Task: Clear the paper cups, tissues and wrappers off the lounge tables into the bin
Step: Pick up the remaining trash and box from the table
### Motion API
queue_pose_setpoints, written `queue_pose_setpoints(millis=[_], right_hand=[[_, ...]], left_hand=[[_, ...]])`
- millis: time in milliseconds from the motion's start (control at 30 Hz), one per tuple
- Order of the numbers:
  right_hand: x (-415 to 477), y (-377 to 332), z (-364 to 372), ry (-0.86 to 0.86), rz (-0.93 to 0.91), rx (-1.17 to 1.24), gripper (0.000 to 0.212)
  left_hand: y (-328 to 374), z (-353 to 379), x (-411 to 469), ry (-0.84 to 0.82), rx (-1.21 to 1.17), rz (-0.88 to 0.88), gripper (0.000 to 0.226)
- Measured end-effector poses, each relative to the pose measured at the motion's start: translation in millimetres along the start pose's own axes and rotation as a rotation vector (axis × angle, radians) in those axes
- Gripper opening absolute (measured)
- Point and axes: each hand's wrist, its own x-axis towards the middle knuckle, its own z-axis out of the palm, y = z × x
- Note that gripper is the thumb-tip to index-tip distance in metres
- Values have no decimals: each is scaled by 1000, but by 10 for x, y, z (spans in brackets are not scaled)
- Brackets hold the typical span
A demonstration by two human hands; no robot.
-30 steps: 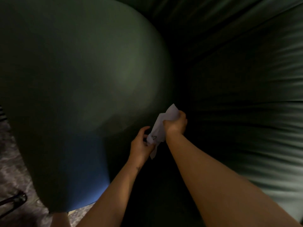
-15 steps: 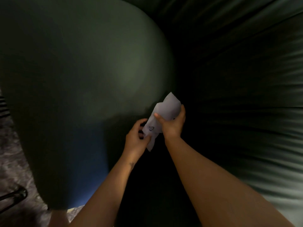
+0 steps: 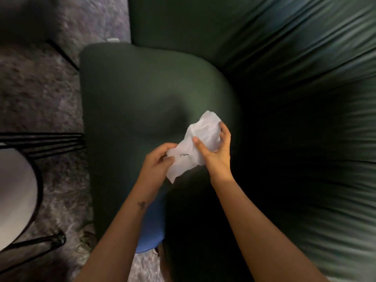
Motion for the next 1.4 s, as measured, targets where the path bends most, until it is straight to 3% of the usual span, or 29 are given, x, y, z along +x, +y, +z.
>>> queue_pose_setpoints(millis=[167, 400, 567, 767, 967, 1200, 1400], right_hand=[[-446, -444, 461, -138, -136, 13, 73], [-1219, -813, 1084, -403, -198, 61, 42], [-1745, -952, 1627, -609, -322, 71, 24], [-2322, -1004, 2331, -716, -346, 72, 9], [-2863, -1033, 3029, -704, -398, -47, 28], [-3431, -822, 3658, -851, -597, -129, 22], [-3518, -396, 3891, -786, -818, -372, 17]], left_hand=[[426, -468, -217, 70, -4, 181, 42], [767, -1190, -656, 228, 14, 402, 39], [917, -1794, -1063, 281, 4, 405, 46], [967, -2591, -1609, 444, 68, 323, 23], [866, -3332, -2217, 618, 8, 296, 20], [576, -4010, -2620, 1001, 136, 276, 17], [129, -4324, -2637, 1069, 500, 181, 17]])
